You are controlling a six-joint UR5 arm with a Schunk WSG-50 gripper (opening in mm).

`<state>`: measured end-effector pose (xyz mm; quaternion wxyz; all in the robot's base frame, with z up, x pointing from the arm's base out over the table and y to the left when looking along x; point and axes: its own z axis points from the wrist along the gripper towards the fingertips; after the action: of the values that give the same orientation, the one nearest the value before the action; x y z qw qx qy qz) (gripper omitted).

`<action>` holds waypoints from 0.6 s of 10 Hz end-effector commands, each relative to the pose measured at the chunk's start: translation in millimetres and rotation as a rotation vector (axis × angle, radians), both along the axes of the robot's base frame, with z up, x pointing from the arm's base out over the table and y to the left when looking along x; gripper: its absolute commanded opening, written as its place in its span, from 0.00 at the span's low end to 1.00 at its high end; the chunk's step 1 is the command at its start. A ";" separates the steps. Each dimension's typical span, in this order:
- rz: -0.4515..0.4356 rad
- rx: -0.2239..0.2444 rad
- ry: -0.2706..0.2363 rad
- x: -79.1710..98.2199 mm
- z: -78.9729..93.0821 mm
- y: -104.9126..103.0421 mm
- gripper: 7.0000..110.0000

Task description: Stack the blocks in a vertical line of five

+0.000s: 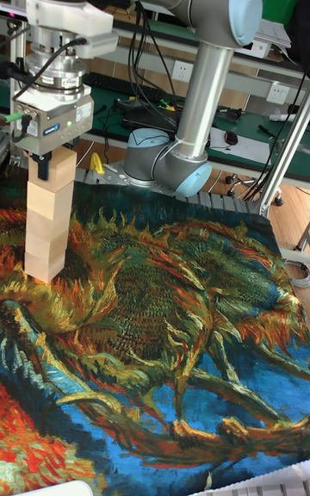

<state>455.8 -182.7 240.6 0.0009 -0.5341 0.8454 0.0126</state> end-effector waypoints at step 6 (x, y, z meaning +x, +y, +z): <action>0.000 0.012 -0.015 4.2 1.2 1.5 0.15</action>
<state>457.4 -183.4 240.7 0.0028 -0.5344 0.8451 0.0121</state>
